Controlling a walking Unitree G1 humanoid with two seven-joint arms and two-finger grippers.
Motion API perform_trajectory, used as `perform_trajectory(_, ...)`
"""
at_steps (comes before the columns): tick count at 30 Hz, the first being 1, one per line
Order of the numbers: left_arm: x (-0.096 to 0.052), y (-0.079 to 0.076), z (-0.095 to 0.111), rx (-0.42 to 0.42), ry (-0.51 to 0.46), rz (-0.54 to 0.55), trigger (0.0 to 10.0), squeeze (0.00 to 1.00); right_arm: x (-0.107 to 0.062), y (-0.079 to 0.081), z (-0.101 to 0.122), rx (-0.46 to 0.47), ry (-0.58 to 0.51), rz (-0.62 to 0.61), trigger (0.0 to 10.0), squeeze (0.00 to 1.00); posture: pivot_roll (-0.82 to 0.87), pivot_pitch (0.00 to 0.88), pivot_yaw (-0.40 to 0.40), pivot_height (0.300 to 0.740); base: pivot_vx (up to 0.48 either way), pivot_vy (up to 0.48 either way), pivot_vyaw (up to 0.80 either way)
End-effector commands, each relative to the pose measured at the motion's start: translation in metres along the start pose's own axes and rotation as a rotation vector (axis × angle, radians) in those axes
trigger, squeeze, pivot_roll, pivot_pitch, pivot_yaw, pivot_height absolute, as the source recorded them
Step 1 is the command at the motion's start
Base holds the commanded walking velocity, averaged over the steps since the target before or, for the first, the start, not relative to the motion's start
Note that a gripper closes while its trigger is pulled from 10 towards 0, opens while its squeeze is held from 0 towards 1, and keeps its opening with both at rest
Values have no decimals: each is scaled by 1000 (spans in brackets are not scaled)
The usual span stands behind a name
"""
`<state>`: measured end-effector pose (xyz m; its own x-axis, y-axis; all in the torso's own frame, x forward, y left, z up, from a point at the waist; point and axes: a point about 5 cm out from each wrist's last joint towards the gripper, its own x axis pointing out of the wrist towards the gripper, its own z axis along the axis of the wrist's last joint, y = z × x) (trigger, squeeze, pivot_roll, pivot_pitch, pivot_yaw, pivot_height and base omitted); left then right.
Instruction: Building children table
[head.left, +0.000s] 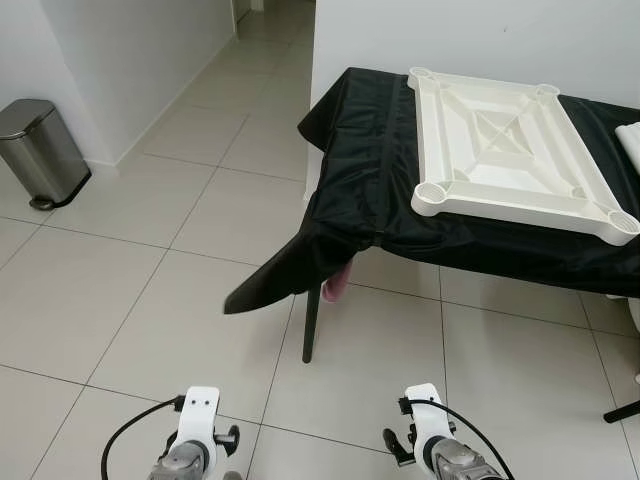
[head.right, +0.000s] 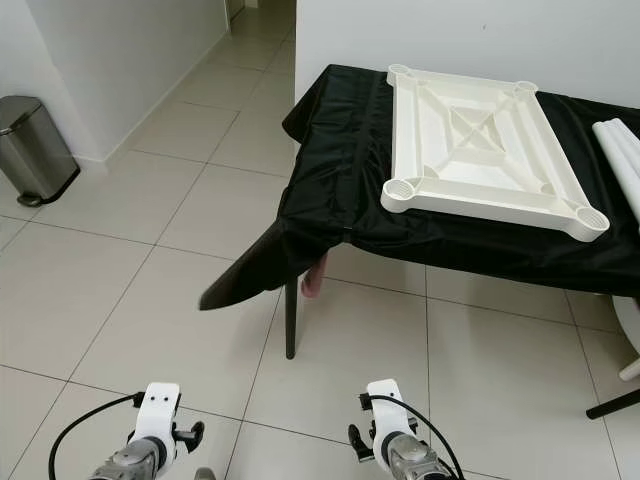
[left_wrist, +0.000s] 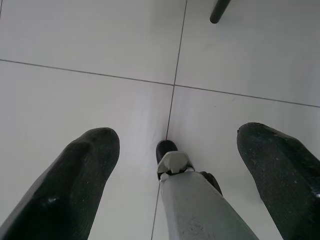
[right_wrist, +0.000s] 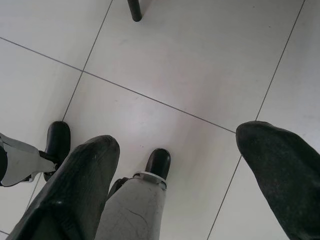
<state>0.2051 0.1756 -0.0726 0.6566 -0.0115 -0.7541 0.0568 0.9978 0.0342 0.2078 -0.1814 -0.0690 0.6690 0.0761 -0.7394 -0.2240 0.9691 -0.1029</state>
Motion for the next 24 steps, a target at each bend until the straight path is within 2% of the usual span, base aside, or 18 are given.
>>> perform_trajectory(1,-1,0,-4,5,13,25,10000,0,-1,1,-5,-5,28,2,10000,0,10,10,-14,740,0,0,0)
perform_trajectory(24,-1,1,-4,1,7,30,10000,0,0,1,-4,-12,28,1,10000,0,17,16,-18,740,0,0,0)
